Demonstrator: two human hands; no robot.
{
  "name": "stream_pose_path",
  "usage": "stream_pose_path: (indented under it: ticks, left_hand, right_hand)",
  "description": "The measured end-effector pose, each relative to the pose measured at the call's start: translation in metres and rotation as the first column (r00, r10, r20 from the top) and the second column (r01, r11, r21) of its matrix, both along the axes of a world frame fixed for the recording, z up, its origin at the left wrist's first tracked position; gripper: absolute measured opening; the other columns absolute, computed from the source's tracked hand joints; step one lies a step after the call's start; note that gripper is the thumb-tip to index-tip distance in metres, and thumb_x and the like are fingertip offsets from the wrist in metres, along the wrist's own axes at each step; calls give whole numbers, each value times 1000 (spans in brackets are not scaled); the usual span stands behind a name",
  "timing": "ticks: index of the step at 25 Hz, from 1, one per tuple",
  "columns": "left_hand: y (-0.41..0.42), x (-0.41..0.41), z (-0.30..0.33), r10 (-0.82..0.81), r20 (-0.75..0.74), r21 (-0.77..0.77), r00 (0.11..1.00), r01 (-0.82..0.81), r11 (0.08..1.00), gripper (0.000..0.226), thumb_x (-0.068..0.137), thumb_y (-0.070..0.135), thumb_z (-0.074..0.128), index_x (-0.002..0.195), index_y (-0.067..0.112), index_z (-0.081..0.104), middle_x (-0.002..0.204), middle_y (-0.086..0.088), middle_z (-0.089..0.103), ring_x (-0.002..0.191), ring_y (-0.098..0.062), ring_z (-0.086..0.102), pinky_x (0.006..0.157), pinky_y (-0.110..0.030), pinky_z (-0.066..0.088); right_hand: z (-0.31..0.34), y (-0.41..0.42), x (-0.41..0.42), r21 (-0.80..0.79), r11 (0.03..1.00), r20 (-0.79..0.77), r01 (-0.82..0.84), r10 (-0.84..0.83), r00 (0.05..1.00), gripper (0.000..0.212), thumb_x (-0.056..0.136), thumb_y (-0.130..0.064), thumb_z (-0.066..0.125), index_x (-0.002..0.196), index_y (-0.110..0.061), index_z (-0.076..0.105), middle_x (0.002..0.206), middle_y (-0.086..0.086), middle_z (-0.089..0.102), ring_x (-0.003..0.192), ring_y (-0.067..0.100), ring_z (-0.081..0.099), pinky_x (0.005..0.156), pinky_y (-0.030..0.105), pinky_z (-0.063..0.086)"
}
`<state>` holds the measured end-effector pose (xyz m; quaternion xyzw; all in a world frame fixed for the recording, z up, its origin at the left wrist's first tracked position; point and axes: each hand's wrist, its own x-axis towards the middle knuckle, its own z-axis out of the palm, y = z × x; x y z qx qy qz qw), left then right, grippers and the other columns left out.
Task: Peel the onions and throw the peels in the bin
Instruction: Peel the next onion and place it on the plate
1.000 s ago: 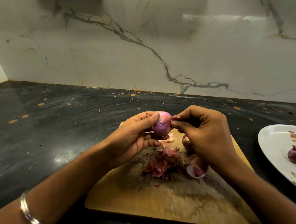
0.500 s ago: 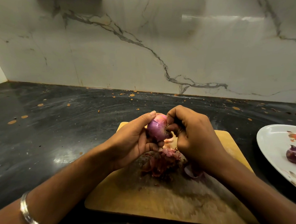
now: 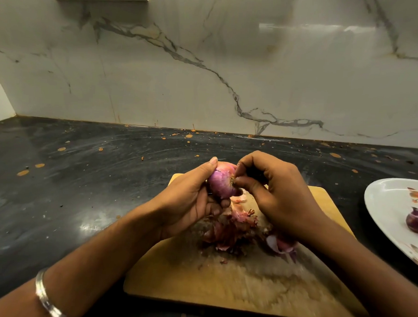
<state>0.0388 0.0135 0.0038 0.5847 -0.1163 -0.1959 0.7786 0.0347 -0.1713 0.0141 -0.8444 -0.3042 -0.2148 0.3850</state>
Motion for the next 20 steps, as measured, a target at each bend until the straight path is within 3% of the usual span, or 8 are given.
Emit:
stream_pose_path:
  ticks: [2,5,8,10,13,16,20]
  left_hand:
    - [0,2,-1,12,-5,-3,1000,-12,1000,59,95,48,42,129,2,56,88,-16,63,66,-18,53,53,-23,44]
    - [-1,2,-1,8,23,52,1000,-9,999,63,94,54,41,124,0,58,79,-10,64,61,-14,51,50,-21,41]
    - [-1,2,-2,7,48,122,999,-13,992,62,99,56,35,111,3,64,81,-12,64,57,-12,46,48,-20,37]
    - [-1,2,-2,21,41,131,999,-26,991,59,99,55,35,103,4,64,81,-14,64,55,-13,44,46,-19,37]
    - [-2,1,-4,17,97,108,995,-28,994,57,101,52,34,113,0,56,80,-7,63,59,-12,46,53,-24,36]
    - [-2,0,-5,30,182,74,983,-45,996,53,98,47,37,128,5,52,92,-9,60,69,-16,51,60,-27,41]
    - [0,-1,-4,24,265,55,964,-40,998,47,97,40,39,129,9,53,102,-13,56,76,-19,54,63,-28,47]
  right_hand:
    - [-1,-2,1,-87,996,31,27,-24,999,25,81,-24,79,95,-14,61,84,-7,63,76,8,58,64,18,47]
    - [-3,-3,3,-254,963,140,93,-59,988,31,84,-37,73,90,-10,59,78,-2,60,69,15,53,62,31,45]
    - [-2,-2,4,-353,934,152,59,-5,988,26,96,-31,62,85,-8,57,76,0,55,68,22,50,61,42,43]
    - [-1,-2,4,-380,925,122,6,43,992,24,100,-29,53,83,-12,52,73,-6,47,65,15,44,60,36,39]
    - [2,-6,4,-274,957,1,-98,102,995,25,101,-25,50,79,-13,49,67,-11,45,62,9,42,58,28,34]
    - [3,-8,5,-158,978,-124,-133,114,986,25,102,-20,53,79,-10,55,64,-8,48,59,9,41,57,31,36]
    - [7,-4,4,-67,988,-281,-138,115,953,29,102,-15,52,74,-12,53,63,-6,45,59,6,40,56,32,35]
